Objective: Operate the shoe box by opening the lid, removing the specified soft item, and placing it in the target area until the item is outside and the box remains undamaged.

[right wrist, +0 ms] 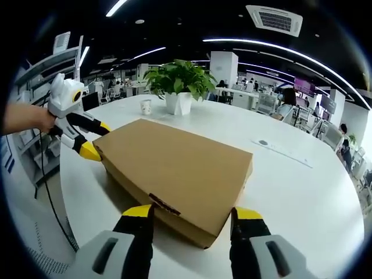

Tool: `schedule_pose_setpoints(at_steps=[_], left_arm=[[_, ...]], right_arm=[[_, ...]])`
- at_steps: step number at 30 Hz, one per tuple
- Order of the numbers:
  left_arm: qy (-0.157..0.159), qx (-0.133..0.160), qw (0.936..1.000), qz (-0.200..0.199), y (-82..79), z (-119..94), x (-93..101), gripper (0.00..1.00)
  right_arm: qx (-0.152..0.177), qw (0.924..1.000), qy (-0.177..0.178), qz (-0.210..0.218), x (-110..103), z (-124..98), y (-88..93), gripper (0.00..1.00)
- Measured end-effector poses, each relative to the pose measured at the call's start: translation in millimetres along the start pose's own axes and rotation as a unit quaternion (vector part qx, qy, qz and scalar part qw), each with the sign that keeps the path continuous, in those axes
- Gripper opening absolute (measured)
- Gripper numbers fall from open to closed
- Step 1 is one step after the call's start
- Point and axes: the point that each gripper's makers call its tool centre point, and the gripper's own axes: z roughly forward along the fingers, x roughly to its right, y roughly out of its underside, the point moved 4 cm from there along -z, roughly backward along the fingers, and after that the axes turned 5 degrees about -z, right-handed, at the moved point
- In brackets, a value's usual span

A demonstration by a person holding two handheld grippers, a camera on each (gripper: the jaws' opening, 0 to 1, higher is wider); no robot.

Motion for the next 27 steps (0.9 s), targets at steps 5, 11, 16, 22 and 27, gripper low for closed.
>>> schedule_pose_setpoints(at_steps=[5, 11, 16, 22, 27], left_arm=[[-0.002, 0.002, 1.0, -0.004, 0.1, -0.7, 1.3, 0.56], [-0.003, 0.002, 1.0, -0.007, 0.1, -1.5, 1.9, 0.55], [-0.005, -0.004, 0.9999, -0.009, -0.7, -1.7, 2.4, 0.55], [-0.005, -0.009, 0.9999, -0.012, -1.0, -2.1, 2.4, 0.55], [-0.007, -0.014, 0.9998, -0.015, -1.6, -2.9, 3.2, 0.54]], right_arm=[[0.0, 1.0, -0.002, 0.0, 0.5, -0.5, -0.5, 0.49], [0.001, 1.0, -0.003, 0.001, 0.5, -1.7, -2.0, 0.49], [0.002, 1.0, -0.004, 0.001, 0.7, -2.4, -3.0, 0.48], [0.002, 1.0, -0.007, 0.005, 1.5, -3.9, -4.7, 0.48], [0.003, 0.9999, -0.009, 0.008, 1.5, -4.7, -5.8, 0.48]])
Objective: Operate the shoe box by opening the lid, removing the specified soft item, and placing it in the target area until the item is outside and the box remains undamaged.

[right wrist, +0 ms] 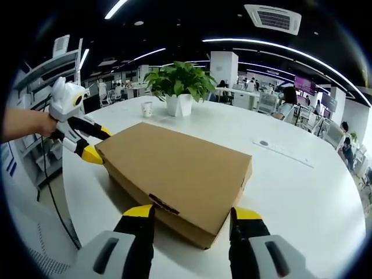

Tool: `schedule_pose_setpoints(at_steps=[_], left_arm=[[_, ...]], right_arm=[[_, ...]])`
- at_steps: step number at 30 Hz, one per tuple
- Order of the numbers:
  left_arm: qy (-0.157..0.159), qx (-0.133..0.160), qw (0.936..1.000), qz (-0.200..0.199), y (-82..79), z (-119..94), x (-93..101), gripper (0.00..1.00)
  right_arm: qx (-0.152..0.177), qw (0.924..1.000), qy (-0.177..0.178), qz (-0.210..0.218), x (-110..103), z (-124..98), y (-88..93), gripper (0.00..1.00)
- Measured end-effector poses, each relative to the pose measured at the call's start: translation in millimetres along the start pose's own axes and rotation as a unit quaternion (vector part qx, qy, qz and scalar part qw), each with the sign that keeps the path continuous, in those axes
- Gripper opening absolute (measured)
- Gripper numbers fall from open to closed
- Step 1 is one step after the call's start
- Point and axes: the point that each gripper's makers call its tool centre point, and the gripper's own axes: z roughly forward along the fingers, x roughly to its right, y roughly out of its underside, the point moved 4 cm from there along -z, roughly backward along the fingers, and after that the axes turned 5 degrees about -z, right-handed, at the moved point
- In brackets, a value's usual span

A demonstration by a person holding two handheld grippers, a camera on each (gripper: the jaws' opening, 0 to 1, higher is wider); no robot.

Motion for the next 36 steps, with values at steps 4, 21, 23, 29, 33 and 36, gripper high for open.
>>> schedule_pose_setpoints(at_steps=[4, 21, 23, 29, 33, 36], left_arm=[[0.0, 0.0, 1.0, -0.003, -0.5, -1.1, -0.3, 0.54], [-0.005, -0.003, 1.0, -0.006, -5.2, -7.7, 2.4, 0.54], [-0.005, -0.001, 1.0, -0.008, -6.2, -9.1, 2.8, 0.54], [-0.008, 0.005, 0.9999, -0.01, -9.5, -13.2, 2.2, 0.53], [-0.009, 0.008, 0.9999, -0.012, -10.2, -14.4, 2.3, 0.53], [-0.009, 0.009, 0.9998, -0.014, -11.1, -15.4, 2.6, 0.53]], right_arm=[[0.002, 1.0, -0.001, 0.001, 0.2, -1.3, -1.5, 0.47], [0.014, 0.9998, -0.003, 0.012, -0.7, -7.1, -7.3, 0.47], [0.015, 0.9998, -0.004, 0.014, -0.4, -7.8, -8.5, 0.47], [0.021, 0.9996, -0.005, 0.02, 0.1, -9.5, -12.0, 0.48], [0.025, 0.9994, -0.004, 0.022, -0.1, -10.3, -13.3, 0.48], [0.026, 0.9993, -0.005, 0.024, 0.3, -10.9, -14.4, 0.48]])
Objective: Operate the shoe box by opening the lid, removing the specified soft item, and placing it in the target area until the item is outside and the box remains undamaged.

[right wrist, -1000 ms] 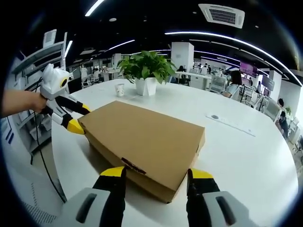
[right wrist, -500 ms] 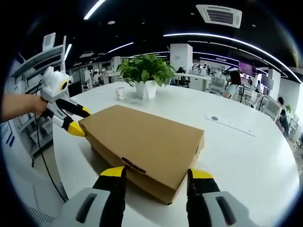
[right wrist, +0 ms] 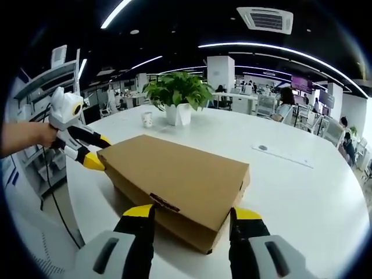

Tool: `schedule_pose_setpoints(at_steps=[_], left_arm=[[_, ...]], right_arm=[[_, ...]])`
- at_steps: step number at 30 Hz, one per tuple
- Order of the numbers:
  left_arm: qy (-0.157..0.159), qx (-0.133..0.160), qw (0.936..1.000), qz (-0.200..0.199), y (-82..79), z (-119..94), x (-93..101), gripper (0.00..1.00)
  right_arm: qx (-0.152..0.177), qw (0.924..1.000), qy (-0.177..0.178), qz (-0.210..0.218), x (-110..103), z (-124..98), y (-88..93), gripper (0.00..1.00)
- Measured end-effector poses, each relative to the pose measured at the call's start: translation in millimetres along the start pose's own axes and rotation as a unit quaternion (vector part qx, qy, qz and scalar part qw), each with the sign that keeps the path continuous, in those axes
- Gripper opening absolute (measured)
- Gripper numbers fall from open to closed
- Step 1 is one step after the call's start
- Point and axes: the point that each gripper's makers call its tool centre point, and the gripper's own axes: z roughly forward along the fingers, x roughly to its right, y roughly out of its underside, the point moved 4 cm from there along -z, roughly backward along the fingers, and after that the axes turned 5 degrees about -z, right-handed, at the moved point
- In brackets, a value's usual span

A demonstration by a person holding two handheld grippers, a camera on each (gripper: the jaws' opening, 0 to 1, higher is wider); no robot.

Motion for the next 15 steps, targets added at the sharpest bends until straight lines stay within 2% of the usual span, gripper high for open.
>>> schedule_pose_setpoints(at_steps=[15], left_arm=[[0.0, 0.012, 0.9999, -0.011, -6.8, -5.3, 0.2, 0.53]], right_arm=[[0.008, 0.9999, -0.006, 0.005, 2.7, -2.0, -6.7, 0.48]])
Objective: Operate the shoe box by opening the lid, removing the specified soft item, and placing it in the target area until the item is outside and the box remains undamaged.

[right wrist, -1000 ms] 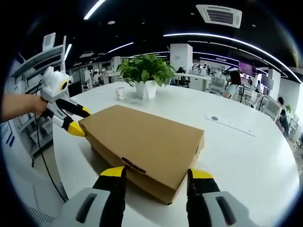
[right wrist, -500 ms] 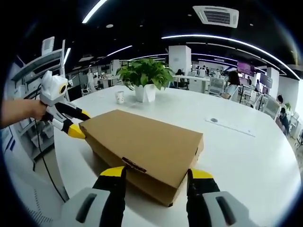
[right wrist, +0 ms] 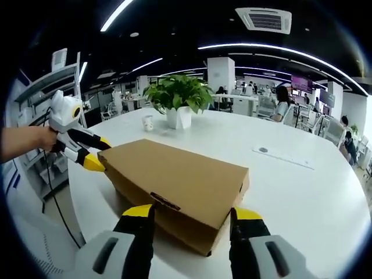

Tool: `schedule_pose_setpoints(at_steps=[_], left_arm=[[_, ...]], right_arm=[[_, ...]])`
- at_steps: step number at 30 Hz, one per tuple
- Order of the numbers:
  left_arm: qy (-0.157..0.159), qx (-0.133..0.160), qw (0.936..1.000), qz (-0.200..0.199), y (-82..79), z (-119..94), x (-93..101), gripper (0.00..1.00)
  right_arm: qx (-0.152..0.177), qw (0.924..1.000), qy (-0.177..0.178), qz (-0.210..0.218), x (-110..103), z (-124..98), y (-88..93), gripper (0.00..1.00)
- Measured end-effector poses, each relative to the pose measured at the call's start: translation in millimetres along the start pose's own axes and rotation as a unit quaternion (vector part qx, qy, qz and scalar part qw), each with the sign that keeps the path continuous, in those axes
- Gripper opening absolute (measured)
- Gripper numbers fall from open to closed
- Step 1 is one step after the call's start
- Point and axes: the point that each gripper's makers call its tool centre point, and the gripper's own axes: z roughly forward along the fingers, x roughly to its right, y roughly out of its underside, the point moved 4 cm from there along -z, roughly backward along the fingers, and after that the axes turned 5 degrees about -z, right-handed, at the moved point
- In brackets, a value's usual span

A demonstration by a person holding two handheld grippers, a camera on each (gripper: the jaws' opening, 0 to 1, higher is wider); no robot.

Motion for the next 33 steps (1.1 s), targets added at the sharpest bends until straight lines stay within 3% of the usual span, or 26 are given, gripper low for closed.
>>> schedule_pose_setpoints(at_steps=[33], left_arm=[[-0.001, 0.04, 0.9992, -0.005, -25.6, -14.0, 2.1, 0.58]], right_arm=[[0.02, 0.9996, -0.014, -0.012, 4.9, -8.1, -22.7, 0.5]])
